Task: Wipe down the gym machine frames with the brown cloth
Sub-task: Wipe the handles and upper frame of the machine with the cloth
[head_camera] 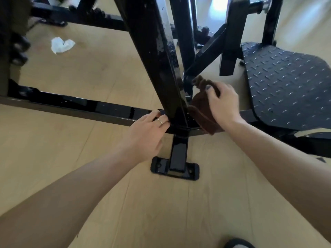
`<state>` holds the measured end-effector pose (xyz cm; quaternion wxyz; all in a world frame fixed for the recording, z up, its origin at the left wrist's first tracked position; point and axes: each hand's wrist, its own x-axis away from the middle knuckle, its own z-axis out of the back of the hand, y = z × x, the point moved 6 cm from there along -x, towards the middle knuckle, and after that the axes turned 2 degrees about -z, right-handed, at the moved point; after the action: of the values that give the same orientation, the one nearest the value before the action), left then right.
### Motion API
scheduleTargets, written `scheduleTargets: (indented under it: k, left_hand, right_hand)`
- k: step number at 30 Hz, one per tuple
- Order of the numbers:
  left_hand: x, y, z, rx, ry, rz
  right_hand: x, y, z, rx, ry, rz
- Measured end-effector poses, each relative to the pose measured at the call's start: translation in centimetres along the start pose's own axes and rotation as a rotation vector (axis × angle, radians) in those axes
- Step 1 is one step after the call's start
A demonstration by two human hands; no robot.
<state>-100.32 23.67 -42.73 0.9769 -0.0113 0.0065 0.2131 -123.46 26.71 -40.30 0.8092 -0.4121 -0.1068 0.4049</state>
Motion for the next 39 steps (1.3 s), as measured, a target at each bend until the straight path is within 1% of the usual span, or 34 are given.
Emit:
scheduleTargets:
  k: [1,3,5,6,8,11,13,16,18,21,22,23,24,26,28,31,32,33,34,36,37,38,39]
  left_hand:
    - [0.0,0.1,0.0,-0.003,0.008,-0.007]
    - [0.1,0.1,-0.1,-0.030,0.034,-0.016]
    - [0.1,0.0,-0.5,-0.037,0.049,-0.017]
    - [0.1,-0.1,-0.7,-0.038,0.041,-0.020]
    - [0.1,-0.1,-1.3,-0.060,0.013,-0.031]
    - [-0.3,-0.2,-1.6,-0.089,0.011,-0.031]
    - [-0.4,-0.1,-1.8,-0.098,0.023,-0.028]
    - [-0.6,0.0,-2.4,-0.100,0.019,-0.036]
    - [-0.6,-0.1,-2.8,-0.106,0.030,-0.039]
    - [-0.6,-0.1,-2.6,-0.090,0.061,-0.020]
    - [-0.6,-0.1,-2.5,-0.083,0.055,-0.016]
    - [-0.5,0.0,-2.5,-0.077,0.042,-0.012]
    - [-0.6,0.0,-2.4,-0.073,0.019,-0.009]
    - [-0.6,0.1,-2.3,-0.074,-0.020,-0.008]
    - [-0.5,0.2,-1.7,-0.069,-0.015,0.000]
    - [-0.2,0.5,-0.4,-0.071,0.004,0.014]
    - [-0.1,0.6,0.1,-0.087,-0.006,0.021]
    - [0.1,0.7,0.5,-0.097,-0.029,0.029]
    - [0.4,0.7,0.5,-0.092,-0.067,0.033]
    - [1.4,0.3,0.1,-0.003,-0.128,0.044]
    - [1.9,0.0,0.2,0.039,-0.132,0.055]
    - [2.0,-0.3,0.8,0.087,-0.100,0.070]
    - [2.0,-0.7,1.6,0.147,-0.036,0.106]
  right_hand:
    - [-1.2,-0.2,-1.4,0.023,-0.061,0.017]
    - [-3.2,-0.6,-4.6,0.073,-0.268,0.048]
    - [-4.5,-0.8,-7.8,0.227,-0.531,0.067]
    - [-4.9,-0.8,-9.0,0.320,-0.624,0.086]
    - [-5.7,-0.4,-10.4,0.434,-0.713,0.124]
    - [-6.5,1.0,-11.1,0.450,-0.743,0.167]
    - [-7.8,1.9,-10.7,0.432,-0.667,0.190]
    - [-10.8,2.8,-10.3,0.420,-0.540,0.158]
    - [-11.5,2.7,-11.1,0.476,-0.498,0.156]
    - [-10.8,2.5,-12.0,0.568,-0.404,0.151]
    - [-10.3,2.2,-11.9,0.571,-0.397,0.153]
    - [-9.7,2.0,-11.7,0.565,-0.428,0.169]
    - [-9.2,1.7,-11.7,0.557,-0.499,0.204]
    - [-7.3,1.1,-11.6,0.523,-0.701,0.292]
    - [-5.5,0.7,-11.3,0.432,-0.847,0.292]
    - [-4.6,0.2,-10.0,0.393,-0.929,0.235]
    - [-4.5,0.1,-9.5,0.378,-0.923,0.219]
    - [-4.5,0.1,-8.8,0.343,-0.883,0.205]
    - [-4.5,-0.2,-8.0,0.291,-0.807,0.190]
    - [-4.3,-1.2,-5.6,0.118,-0.564,0.148]
    - [-4.2,-1.9,-4.1,-0.021,-0.450,0.098]
    - [-4.0,-2.4,-2.6,-0.205,-0.372,0.012]
    - [-3.7,-3.1,-1.2,-0.417,-0.338,-0.088]
